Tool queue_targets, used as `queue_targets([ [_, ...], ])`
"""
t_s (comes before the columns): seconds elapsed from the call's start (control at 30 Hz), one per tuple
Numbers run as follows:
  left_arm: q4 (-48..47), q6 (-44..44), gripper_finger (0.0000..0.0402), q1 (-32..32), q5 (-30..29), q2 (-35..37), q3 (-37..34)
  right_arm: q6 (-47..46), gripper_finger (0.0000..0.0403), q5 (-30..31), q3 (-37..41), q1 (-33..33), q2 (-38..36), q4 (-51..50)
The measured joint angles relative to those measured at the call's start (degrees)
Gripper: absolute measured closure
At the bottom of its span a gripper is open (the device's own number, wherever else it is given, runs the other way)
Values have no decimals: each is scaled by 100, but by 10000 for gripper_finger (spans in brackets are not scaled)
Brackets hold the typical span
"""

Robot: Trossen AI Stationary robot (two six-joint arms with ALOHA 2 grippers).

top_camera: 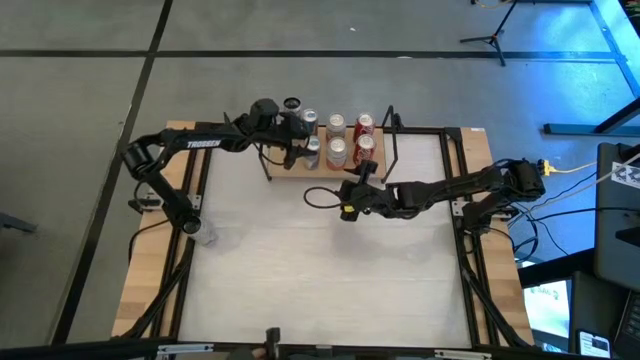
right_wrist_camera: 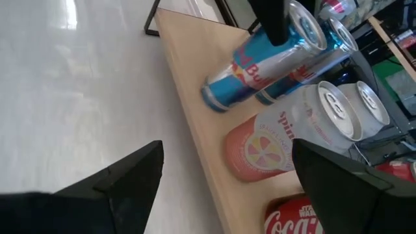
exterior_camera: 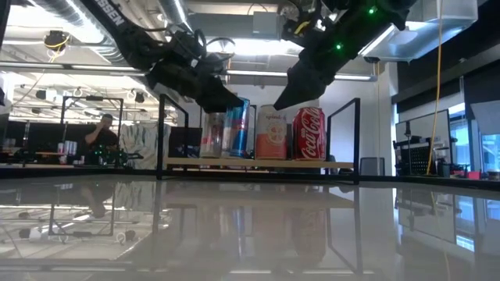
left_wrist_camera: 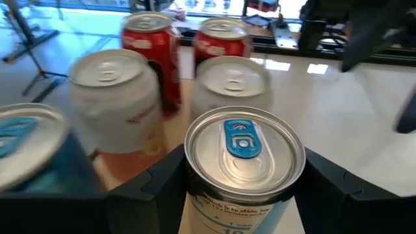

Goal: Place canned beverage on shelf
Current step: Put the blue soda can align with the other blue soda can on the shelf

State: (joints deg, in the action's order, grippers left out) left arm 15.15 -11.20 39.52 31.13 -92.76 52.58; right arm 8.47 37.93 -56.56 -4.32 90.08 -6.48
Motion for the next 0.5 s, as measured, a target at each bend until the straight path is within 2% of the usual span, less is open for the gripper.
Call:
queue_targets([
  [0.4, -78, 52, 195, -135, -35, 49, 0, 81, 63, -1, 1, -4, 0, 42],
  [0.5, -75, 28, 184, -153, -132, 54, 0, 81, 63, -2, 0, -4, 0, 48],
])
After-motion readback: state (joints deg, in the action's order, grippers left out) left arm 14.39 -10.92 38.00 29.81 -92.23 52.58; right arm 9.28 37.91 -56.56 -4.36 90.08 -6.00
